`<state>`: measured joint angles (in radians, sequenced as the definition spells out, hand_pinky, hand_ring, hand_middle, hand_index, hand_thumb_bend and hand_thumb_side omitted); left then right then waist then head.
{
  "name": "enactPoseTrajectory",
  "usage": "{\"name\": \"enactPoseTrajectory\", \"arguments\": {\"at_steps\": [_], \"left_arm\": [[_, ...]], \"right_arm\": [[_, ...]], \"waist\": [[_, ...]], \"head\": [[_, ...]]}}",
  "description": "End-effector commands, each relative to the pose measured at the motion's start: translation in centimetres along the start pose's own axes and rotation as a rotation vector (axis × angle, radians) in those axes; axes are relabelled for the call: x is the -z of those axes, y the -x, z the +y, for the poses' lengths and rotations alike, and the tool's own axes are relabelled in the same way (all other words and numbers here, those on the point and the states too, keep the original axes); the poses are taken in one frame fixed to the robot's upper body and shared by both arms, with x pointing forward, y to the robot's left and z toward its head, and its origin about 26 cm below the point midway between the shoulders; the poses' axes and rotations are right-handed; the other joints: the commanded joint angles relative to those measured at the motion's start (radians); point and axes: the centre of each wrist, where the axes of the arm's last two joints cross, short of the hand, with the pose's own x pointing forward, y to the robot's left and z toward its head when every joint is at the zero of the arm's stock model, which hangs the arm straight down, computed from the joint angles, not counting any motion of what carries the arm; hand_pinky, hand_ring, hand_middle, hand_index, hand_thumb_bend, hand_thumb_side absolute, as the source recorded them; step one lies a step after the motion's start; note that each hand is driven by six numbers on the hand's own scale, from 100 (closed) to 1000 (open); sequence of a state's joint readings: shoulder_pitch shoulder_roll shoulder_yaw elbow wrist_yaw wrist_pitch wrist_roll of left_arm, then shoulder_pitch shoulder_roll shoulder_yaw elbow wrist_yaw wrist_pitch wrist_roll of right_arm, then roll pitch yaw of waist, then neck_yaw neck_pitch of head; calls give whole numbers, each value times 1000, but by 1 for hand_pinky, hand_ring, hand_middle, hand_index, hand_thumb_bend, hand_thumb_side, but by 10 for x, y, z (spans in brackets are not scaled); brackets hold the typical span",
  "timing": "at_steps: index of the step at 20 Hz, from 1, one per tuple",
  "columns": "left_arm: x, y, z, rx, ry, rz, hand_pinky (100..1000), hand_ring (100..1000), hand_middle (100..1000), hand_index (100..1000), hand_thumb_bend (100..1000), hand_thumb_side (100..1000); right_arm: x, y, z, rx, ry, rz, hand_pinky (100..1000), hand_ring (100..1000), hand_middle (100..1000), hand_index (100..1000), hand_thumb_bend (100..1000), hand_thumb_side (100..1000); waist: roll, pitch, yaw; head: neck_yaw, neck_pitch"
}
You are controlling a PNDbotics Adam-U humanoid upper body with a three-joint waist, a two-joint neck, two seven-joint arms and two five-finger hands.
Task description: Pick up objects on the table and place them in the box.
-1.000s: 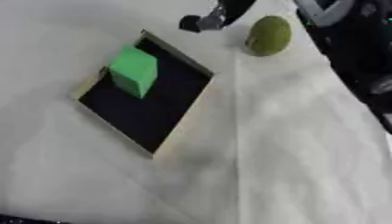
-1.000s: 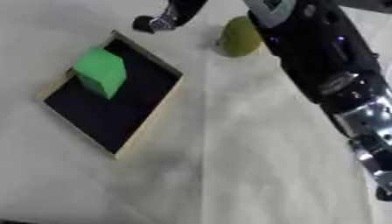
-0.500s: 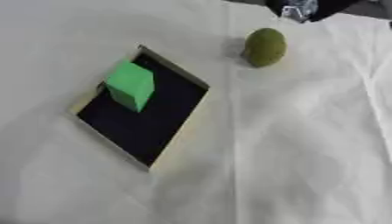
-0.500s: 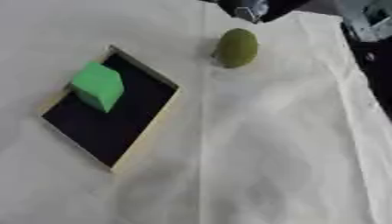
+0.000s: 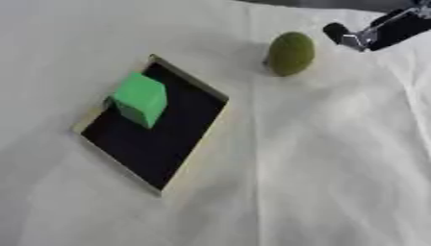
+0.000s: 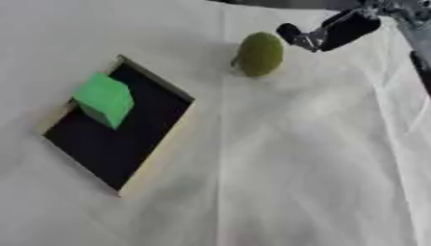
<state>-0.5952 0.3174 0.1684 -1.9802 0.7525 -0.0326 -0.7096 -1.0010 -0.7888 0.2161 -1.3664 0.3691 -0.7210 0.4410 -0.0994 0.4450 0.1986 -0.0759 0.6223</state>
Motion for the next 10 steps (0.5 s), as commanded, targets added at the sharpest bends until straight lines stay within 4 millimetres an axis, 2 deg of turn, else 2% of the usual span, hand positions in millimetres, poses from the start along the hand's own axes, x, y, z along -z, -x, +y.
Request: {"name": "enactPoseTrajectory", "arguments": {"at_steps": [1,10], "left_arm": [[7,-10,1,32,35,-10,897,827,857,857,100,672],[8,-10,1,29,48,-10,898,828,859,857,100,672]], "right_arm": [[-12,9,-8,-98,-190,-90,945,1000,886,977,197,235],[-8,27,6,-75,-229,-33,949,1000,885,1000,268,226]], "waist": [[7,-20,1],[7,-11,6]], "head": [[3,-17],[4,-19]]}}
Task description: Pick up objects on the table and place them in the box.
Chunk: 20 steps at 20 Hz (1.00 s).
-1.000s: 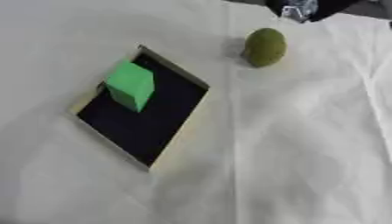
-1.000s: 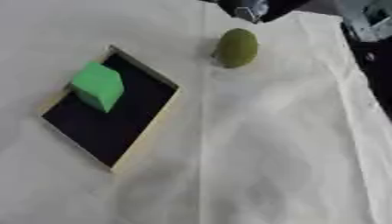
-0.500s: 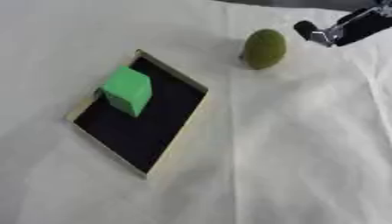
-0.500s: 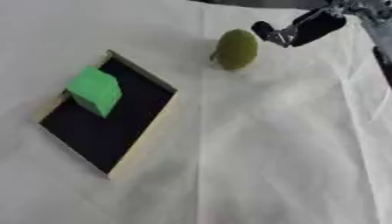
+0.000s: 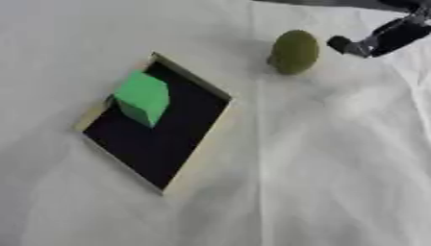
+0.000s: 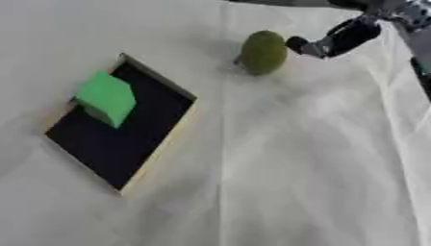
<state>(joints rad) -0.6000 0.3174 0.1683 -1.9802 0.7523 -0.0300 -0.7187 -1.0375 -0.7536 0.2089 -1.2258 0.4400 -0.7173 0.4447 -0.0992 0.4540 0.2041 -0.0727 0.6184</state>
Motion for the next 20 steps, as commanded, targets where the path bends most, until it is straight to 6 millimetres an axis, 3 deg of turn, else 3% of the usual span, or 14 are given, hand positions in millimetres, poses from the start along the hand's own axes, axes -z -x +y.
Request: {"name": "enactPoseTrajectory", "arguments": {"at_steps": [1,2,3,4,20], "left_arm": [[7,-9,1,29,37,-9,898,829,860,857,100,672],[7,-9,1,29,38,-10,898,829,860,857,100,672],[7,-9,1,29,39,-10,898,829,860,857,100,672],[8,-9,1,28,40,-10,899,829,860,858,100,672],[10,-8,0,21,47,-16,899,831,865,858,100,672]], "right_arm": [[-3,8,-9,-117,-180,-115,950,1000,886,999,259,223],[-1,10,-7,-115,-184,-107,950,1000,886,997,261,226],[0,11,-6,-114,-187,-101,951,1000,884,997,261,173],[1,12,-4,-112,-192,-97,952,1000,886,997,246,220],[28,19,19,-81,-265,-83,963,1000,887,988,180,209]], "waist": [[7,-19,1],[7,-19,2],[7,-18,2],[7,-18,2],[6,-14,8]], "head": [[1,-17],[1,-18],[2,-19],[1,-20],[-8,-50]]}}
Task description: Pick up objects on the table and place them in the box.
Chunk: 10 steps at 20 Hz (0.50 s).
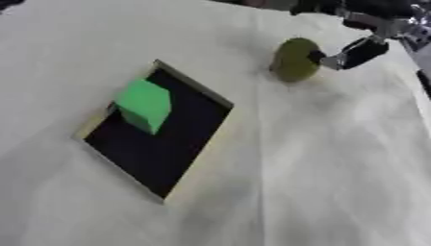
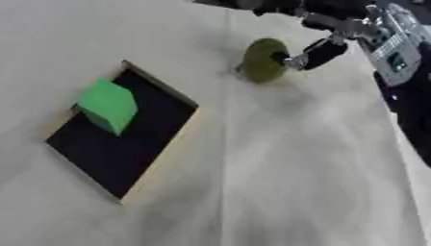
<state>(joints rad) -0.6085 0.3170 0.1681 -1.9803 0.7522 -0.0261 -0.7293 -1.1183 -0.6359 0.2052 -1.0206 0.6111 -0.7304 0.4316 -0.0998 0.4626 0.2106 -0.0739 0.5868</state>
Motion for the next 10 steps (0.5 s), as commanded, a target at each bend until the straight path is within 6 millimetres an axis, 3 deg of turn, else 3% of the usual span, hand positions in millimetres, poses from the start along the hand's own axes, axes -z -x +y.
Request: {"name": "enactPoseTrajectory", "arguments": {"at_steps": [1,10], "left_arm": [[7,-8,0,21,30,-13,899,831,865,858,100,672],[6,-7,0,20,29,-11,899,832,867,858,100,672]], "right_arm": [[1,1,-11,-115,-186,-146,963,1000,886,987,178,209],[5,1,-7,-123,-255,-142,961,1000,868,981,206,264]], "waist": [[6,-23,1],[7,-24,0]], "head": [[-9,-19],[-14,-9]]}}
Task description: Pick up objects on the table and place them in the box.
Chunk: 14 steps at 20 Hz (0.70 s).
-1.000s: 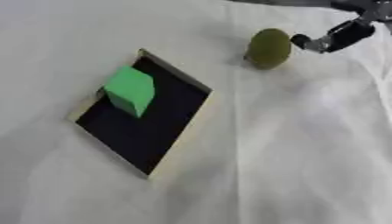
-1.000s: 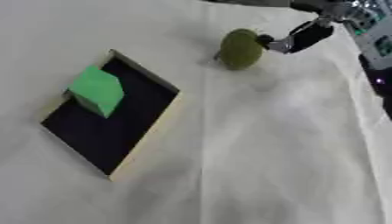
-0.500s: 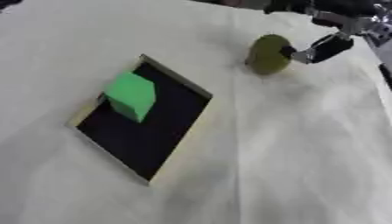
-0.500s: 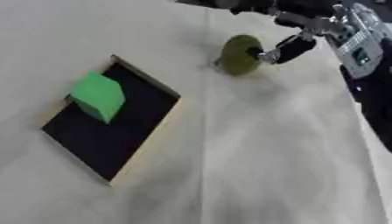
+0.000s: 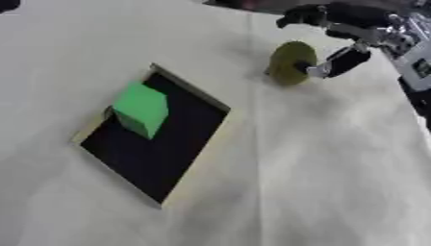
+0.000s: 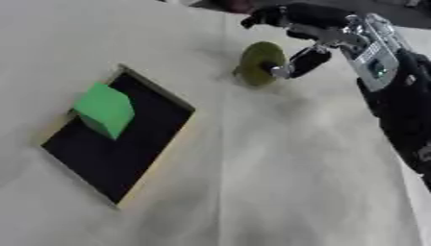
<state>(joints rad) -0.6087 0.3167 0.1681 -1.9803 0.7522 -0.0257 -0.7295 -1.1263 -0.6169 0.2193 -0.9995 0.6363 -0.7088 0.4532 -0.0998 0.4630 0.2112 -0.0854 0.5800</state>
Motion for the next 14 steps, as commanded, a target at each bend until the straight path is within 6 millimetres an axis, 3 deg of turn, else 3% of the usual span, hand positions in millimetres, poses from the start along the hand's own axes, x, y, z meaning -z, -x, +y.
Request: {"name": "enactPoseTrajectory", "arguments": {"at_steps": [1,14], "left_arm": [[6,-7,0,20,29,-11,899,832,867,858,100,672],[5,-7,0,16,31,-6,899,833,869,859,100,672]], "right_arm": [[-4,2,-13,-140,-212,-150,961,1000,866,980,208,265],[-3,2,-13,-208,-276,-110,945,1000,699,884,313,357]], "waist": [[7,-24,-1],[8,-28,-3]], "head": [[-2,-1],[2,8]]}}
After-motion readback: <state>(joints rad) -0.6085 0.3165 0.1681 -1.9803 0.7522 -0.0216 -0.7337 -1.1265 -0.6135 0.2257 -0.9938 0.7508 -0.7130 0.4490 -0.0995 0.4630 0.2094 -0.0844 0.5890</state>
